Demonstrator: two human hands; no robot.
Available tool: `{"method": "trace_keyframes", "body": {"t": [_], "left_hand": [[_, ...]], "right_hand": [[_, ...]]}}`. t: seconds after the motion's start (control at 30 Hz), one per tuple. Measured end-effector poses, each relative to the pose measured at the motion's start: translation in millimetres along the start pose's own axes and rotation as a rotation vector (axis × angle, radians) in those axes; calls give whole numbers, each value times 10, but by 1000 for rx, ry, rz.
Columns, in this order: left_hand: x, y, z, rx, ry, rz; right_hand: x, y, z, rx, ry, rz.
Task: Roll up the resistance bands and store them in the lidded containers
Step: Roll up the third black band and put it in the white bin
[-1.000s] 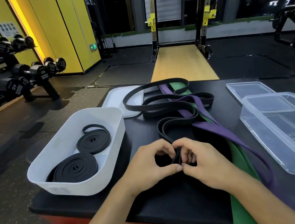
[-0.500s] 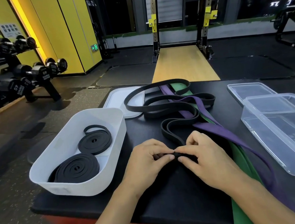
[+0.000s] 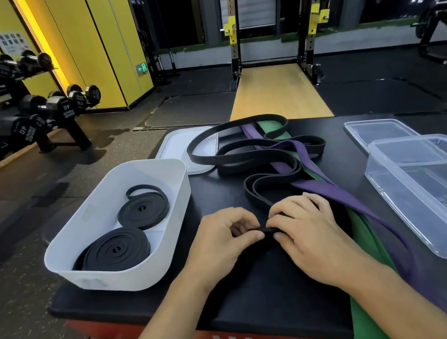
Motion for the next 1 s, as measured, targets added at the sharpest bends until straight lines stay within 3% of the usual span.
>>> {"method": "trace_keyframes", "body": {"t": [0.1, 0.2, 0.37, 0.53, 0.67, 0.87, 1.0], "left_hand": [[2, -3, 16, 101, 67, 77], [7, -38, 3, 76, 122, 47], [-5, -69, 7, -107, 18, -36], [-17, -30, 4, -97, -73, 26], [8, -26, -3, -159, -86, -21], [40, -47, 2, -157, -108, -28], [53, -70, 3, -70, -96, 40]], "right_hand": [[3, 7, -33, -7, 42, 1], [3, 5, -54, 12, 25, -8], [0, 12, -60, 69, -29, -19], [-5, 9, -67, 109, -60, -62], [-11, 26, -53, 140, -79, -69], [0, 32, -33, 177, -41, -27], [20, 35, -82, 392, -56, 124]]}}
Point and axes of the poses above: each hand's wrist, its own x-axis towards the middle knuckle, its own z-axis out of the palm, y = z × x, the point moved 2 cm from there along x, towards the middle knuckle, and after that the axes turned 1 degree about -y, right-handed, at the moved point
